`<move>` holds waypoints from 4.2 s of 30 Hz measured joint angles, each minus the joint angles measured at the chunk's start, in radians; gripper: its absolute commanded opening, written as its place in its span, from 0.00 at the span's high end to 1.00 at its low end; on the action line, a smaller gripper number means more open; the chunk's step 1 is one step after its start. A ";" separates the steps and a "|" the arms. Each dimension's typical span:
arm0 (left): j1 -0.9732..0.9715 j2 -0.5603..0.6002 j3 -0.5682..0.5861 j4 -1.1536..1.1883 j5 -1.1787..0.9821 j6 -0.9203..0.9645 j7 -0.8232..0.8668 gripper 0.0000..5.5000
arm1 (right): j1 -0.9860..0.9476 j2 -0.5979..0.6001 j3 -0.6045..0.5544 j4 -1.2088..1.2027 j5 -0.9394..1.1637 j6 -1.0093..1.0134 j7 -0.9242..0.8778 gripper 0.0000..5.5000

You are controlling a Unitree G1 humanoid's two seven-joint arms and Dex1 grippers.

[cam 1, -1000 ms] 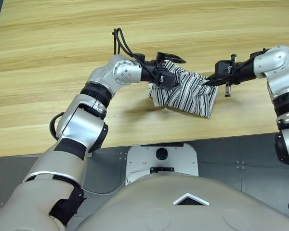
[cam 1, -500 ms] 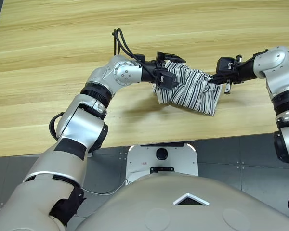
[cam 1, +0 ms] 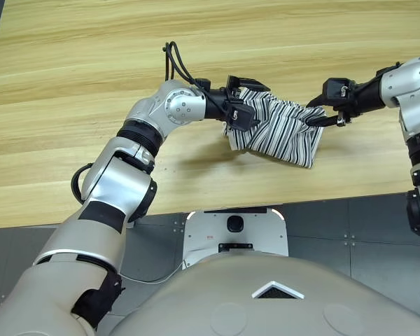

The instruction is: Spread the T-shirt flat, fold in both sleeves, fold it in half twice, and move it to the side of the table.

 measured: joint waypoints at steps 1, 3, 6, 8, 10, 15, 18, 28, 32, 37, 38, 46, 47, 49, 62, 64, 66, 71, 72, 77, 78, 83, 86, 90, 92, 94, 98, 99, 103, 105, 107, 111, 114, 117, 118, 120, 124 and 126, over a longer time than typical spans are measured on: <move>0.000 0.000 0.000 0.000 0.000 0.000 0.001 0.32 | 0.000 0.001 0.000 0.014 -0.015 -0.018 -0.040 0.62; 0.001 0.001 0.002 0.000 -0.001 0.000 0.002 0.32 | -0.001 0.004 -0.005 0.037 -0.032 -0.060 -0.119 0.62; 0.001 0.005 0.016 -0.004 -0.009 -0.001 0.008 0.32 | -0.008 0.014 -0.029 0.048 -0.034 -0.115 -0.201 0.62; -0.001 0.016 0.052 -0.021 -0.040 -0.002 0.030 0.32 | -0.010 0.027 -0.062 0.034 -0.008 -0.149 -0.229 0.62; -0.004 0.034 0.086 -0.047 -0.068 -0.001 0.033 0.32 | -0.010 0.039 -0.089 0.005 0.046 -0.180 -0.227 0.62; -0.003 0.099 0.147 -0.138 -0.140 0.004 0.002 0.32 | 0.023 0.053 -0.142 -0.066 0.184 -0.227 -0.152 0.62; 0.009 0.128 0.174 -0.183 -0.175 0.017 -0.001 0.32 | 0.071 0.049 -0.138 -0.116 0.223 -0.183 -0.065 0.62; 0.106 0.156 0.231 -0.294 -0.260 0.062 -0.008 0.32 | 0.182 -0.033 -0.075 -0.226 0.215 -0.026 0.099 0.62; 0.173 0.136 0.266 -0.369 -0.337 0.091 -0.007 0.32 | 0.185 0.062 -0.129 -0.261 0.370 0.016 0.123 0.62; 0.274 0.117 0.288 -0.497 -0.397 0.137 -0.002 0.32 | 0.166 0.128 -0.144 -0.205 0.401 0.034 0.124 0.62; 0.291 0.115 0.290 -0.522 -0.404 0.148 0.000 0.32 | 0.159 0.138 -0.143 -0.190 0.400 0.034 0.124 0.62; 0.370 0.076 0.322 -0.636 -0.446 0.199 0.030 0.32 | 0.080 0.246 -0.143 0.045 0.357 -0.100 0.075 0.62; 0.376 0.075 0.323 -0.642 -0.450 0.201 0.030 0.32 | 0.070 0.258 -0.148 0.077 0.356 -0.120 0.066 0.62; 0.386 0.067 0.330 -0.657 -0.458 0.209 0.032 0.32 | 0.034 0.291 -0.168 0.177 0.348 -0.174 0.025 0.62; 0.418 0.056 0.364 -0.710 -0.476 0.243 0.033 0.32 | -0.065 0.339 -0.136 0.499 0.135 -0.269 -0.109 0.62; 0.418 0.055 0.368 -0.710 -0.477 0.244 0.035 0.32 | -0.087 0.335 -0.105 0.511 0.078 -0.247 -0.195 0.62; 0.418 0.045 0.369 -0.710 -0.477 0.243 0.041 0.32 | -0.125 0.334 -0.058 0.522 0.004 -0.200 -0.335 0.62; 0.423 0.038 0.391 -0.710 -0.476 0.234 0.066 0.32 | -0.191 0.335 -0.043 0.552 -0.043 -0.026 -0.502 0.62; 0.425 0.039 0.397 -0.710 -0.476 0.233 0.071 0.32 | -0.201 0.335 -0.062 0.561 -0.042 0.022 -0.539 0.62; 0.434 0.041 0.413 -0.710 -0.476 0.225 0.086 0.32 | -0.216 0.320 -0.159 0.596 -0.010 0.149 -0.729 0.62; 0.439 0.042 0.419 -0.710 -0.476 0.222 0.091 0.32 | -0.216 0.308 -0.175 0.603 -0.005 0.165 -0.759 0.62; 0.452 0.050 0.436 -0.710 -0.476 0.207 0.097 0.32 | -0.197 0.225 -0.241 0.626 -0.003 0.207 -0.908 0.62; 0.468 0.054 0.444 -0.720 -0.476 0.206 0.104 0.32 | -0.186 0.194 -0.280 0.635 -0.001 0.210 -0.986 0.62; 0.488 0.068 0.460 -0.742 -0.476 0.206 0.113 0.32 | -0.179 0.140 -0.362 0.639 0.027 0.210 -1.106 0.62; 0.494 0.069 0.466 -0.745 -0.476 0.206 0.117 0.32 | -0.179 0.119 -0.432 0.639 0.069 0.210 -1.161 0.62; 0.502 0.069 0.466 -0.746 -0.476 0.206 0.118 0.32 | -0.179 0.115 -0.481 0.639 0.096 0.210 -1.200 0.62; 0.510 0.069 0.467 -0.746 -0.476 0.205 0.118 0.32 | -0.181 0.113 -0.554 0.639 0.137 0.191 -1.242 0.62; 0.513 0.069 0.467 -0.746 -0.476 0.205 0.118 0.32 | -0.188 0.114 -0.580 0.639 0.161 0.173 -1.244 0.62; 0.524 0.069 0.472 -0.746 -0.476 0.204 0.118 0.32 | -0.249 0.123 -0.645 0.613 0.220 0.100 -1.244 0.62; 0.526 0.069 0.475 -0.746 -0.477 0.204 0.118 0.32 | -0.279 0.146 -0.663 0.590 0.247 0.062 -1.226 0.62; 0.527 0.068 0.475 -0.746 -0.477 0.202 0.118 0.32 | -0.299 0.185 -0.672 0.563 0.272 0.028 -1.202 0.62; 0.546 0.053 0.501 -0.759 -0.526 0.201 0.138 0.32 | -0.294 0.280 -0.666 0.388 0.320 -0.075 -1.151 0.62; 0.556 0.017 0.558 -0.815 -0.589 0.243 0.206 0.32 | -0.181 0.389 -0.627 0.082 0.352 -0.131 -1.116 0.62; 0.587 -0.024 0.602 -0.884 -0.630 0.305 0.278 0.32 | 0.044 0.480 -0.557 -0.176 0.353 -0.170 -1.110 0.62; 0.612 -0.045 0.621 -0.923 -0.636 0.340 0.316 0.32 | 0.163 0.523 -0.520 -0.285 0.346 -0.192 -1.109 0.62; 0.664 -0.081 0.664 -0.978 -0.641 0.402 0.394 0.32 | 0.341 0.596 -0.451 -0.405 0.318 -0.277 -1.105 0.62; 0.778 -0.129 0.764 -1.046 -0.677 0.505 0.513 0.32 | 0.529 0.680 -0.392 -0.448 0.214 -0.306 -1.209 0.62; 0.830 -0.134 0.800 -1.055 -0.698 0.570 0.535 0.32 | 0.584 0.688 -0.390 -0.452 0.193 -0.322 -1.237 0.62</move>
